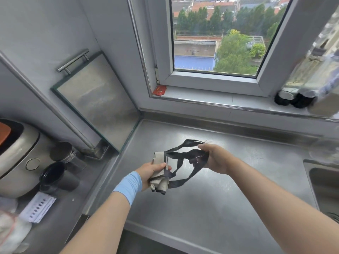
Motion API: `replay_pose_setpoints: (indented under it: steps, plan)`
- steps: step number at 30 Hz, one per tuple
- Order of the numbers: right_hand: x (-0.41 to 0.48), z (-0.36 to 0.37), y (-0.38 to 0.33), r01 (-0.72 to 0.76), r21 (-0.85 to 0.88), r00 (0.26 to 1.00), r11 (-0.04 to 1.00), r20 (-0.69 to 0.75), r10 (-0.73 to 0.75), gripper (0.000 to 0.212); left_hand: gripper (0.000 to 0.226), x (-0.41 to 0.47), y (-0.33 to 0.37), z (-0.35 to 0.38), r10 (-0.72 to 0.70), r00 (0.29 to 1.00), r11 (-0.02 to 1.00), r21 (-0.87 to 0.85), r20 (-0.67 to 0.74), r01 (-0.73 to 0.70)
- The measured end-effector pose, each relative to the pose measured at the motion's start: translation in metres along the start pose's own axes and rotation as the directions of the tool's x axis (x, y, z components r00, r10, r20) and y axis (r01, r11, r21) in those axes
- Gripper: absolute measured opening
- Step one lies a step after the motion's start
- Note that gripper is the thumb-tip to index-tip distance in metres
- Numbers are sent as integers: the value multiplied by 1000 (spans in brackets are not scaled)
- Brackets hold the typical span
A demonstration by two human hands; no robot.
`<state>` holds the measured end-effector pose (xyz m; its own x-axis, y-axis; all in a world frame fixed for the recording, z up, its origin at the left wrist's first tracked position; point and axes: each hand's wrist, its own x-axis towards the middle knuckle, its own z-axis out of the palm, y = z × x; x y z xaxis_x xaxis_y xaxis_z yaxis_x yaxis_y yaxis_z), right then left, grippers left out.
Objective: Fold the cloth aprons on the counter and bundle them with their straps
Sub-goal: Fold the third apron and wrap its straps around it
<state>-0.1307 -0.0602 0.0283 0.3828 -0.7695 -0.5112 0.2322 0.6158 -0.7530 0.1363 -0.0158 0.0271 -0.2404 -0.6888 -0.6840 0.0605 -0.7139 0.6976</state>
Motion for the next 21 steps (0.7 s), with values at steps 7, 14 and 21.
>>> replay_pose_setpoints:
  steps: [7,14,21]
  plan:
    - [11,-23,33,-140,-254,921,957,-387,32,10,25,36,-36,13,-79,991,997,-33,-104,76]
    - [27,-40,61,-191,-390,795,901,-600,-91,34,58,67,-61,24,43,889,911,382,-456,152]
    - [35,-39,68,-347,-689,785,636,-585,-205,20,65,75,-62,42,252,796,657,701,-550,276]
